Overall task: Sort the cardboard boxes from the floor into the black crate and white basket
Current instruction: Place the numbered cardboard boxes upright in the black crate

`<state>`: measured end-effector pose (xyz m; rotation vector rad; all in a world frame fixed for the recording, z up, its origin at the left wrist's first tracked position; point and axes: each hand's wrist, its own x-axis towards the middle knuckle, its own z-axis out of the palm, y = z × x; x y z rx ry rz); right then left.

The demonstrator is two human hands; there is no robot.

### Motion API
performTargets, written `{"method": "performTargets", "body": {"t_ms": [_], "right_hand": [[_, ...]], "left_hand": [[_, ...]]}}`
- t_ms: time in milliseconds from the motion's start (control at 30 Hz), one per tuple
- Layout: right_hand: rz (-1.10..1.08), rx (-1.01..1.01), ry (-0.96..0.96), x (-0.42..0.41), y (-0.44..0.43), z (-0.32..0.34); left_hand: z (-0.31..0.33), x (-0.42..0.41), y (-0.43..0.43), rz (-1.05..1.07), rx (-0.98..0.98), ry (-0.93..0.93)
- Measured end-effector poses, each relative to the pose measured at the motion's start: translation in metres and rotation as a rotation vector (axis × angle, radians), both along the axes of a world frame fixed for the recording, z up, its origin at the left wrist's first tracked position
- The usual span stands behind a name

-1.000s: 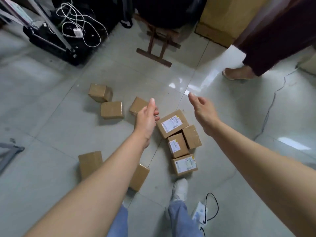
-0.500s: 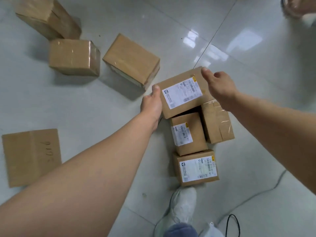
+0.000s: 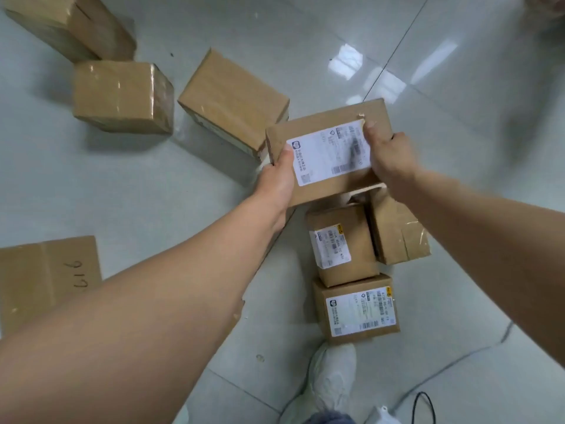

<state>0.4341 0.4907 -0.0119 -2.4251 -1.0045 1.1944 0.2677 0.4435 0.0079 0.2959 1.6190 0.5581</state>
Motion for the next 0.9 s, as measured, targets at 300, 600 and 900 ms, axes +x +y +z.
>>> {"method": "performTargets", "body": {"t_ms": [300, 600, 900], "right_hand": [[-0.199, 0.057, 0.12, -0.052, -0.01, 0.177], [-0.266, 0.223, 0.284, -0.1, 0.011, 0.387], [-0.27, 0.347, 0.369, -0.179, -0.012, 0.567]], "left_hand": [[0.179, -0.047, 0.032, 0.027, 0.103, 0.102], [0.381, -0.101, 0.062, 0.087, 0.284, 0.148], [0.549, -0.189, 0.044, 0.195, 0.439, 0.134]]}}
